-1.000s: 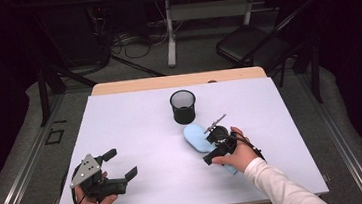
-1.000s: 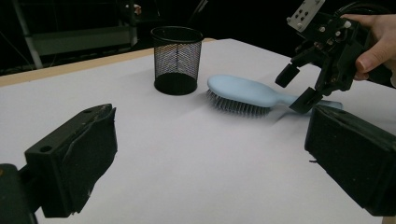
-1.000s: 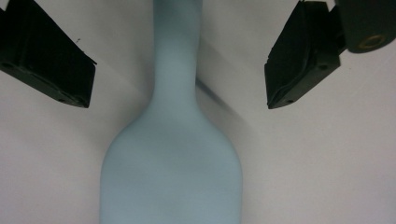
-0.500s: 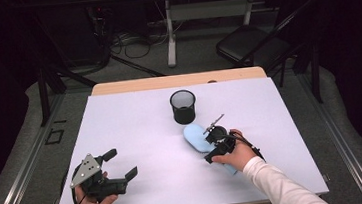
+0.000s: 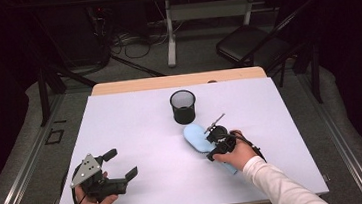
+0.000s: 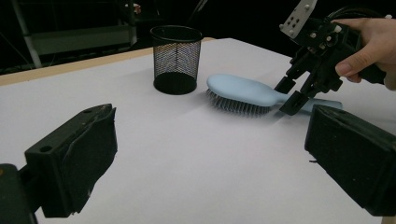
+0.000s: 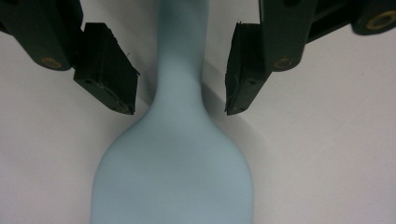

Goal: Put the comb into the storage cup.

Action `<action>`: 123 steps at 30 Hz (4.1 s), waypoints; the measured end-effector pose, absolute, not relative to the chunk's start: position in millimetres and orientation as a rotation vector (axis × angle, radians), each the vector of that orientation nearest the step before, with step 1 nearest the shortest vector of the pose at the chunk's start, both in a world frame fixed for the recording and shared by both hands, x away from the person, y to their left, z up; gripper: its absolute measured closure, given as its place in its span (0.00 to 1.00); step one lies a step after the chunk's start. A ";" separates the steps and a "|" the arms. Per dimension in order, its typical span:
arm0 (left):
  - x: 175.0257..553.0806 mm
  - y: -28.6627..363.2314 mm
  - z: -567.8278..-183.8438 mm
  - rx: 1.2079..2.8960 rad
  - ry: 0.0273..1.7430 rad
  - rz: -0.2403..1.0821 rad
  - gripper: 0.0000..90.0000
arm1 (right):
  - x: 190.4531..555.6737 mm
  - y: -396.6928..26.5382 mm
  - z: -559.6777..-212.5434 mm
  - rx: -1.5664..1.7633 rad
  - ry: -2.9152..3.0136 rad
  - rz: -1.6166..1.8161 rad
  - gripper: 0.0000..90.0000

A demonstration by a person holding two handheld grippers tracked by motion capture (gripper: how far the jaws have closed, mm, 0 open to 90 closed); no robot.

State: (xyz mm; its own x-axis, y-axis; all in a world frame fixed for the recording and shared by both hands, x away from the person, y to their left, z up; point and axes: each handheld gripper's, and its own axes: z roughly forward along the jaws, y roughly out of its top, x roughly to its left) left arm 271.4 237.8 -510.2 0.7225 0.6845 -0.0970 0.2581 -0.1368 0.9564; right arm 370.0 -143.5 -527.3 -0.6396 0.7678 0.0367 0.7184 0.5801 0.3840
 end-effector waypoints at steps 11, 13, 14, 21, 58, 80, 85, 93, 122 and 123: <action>271.5 237.8 -510.3 1.712 0.758 0.435 0.03 | 375.1 -145.7 -528.6 1.333 2.650 0.524 0.56; 271.5 237.7 -510.3 1.713 0.759 0.435 0.03 | 375.4 -145.9 -529.3 1.327 2.647 0.534 0.58; 271.7 237.8 -510.4 1.713 0.754 0.431 0.03 | 375.7 -146.0 -529.0 1.328 2.657 0.528 0.59; 271.4 237.8 -510.3 1.712 0.759 0.435 0.03 | 374.7 -144.1 -529.7 1.318 2.668 0.520 0.64; 271.6 238.4 -510.3 1.714 0.757 0.436 0.03 | 369.8 -141.8 -534.4 1.254 2.648 0.572 0.75; 271.3 238.4 -510.3 1.714 0.760 0.440 0.03 | 367.1 -144.0 -533.9 1.260 2.642 0.581 0.77; 271.5 238.4 -510.3 1.714 0.757 0.436 0.03 | 366.7 -145.8 -533.6 1.255 2.645 0.581 0.77; 271.5 238.4 -510.4 1.714 0.758 0.437 0.03 | 364.6 -146.4 -534.6 1.259 2.633 0.614 0.77; 272.1 238.1 -510.8 1.713 0.758 0.433 0.03 | 358.8 -150.2 -531.1 1.255 2.627 0.670 0.77; 272.1 238.1 -510.8 1.713 0.758 0.433 0.03 | 358.6 -150.2 -530.7 1.259 2.623 0.671 0.77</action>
State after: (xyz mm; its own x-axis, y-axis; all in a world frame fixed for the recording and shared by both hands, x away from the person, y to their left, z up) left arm 272.1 238.1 -510.8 0.7231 0.6834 -0.1002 0.2609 -0.1359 0.9558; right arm 358.6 -150.2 -530.7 -0.6342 0.7714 0.0523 0.7016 0.5458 0.4581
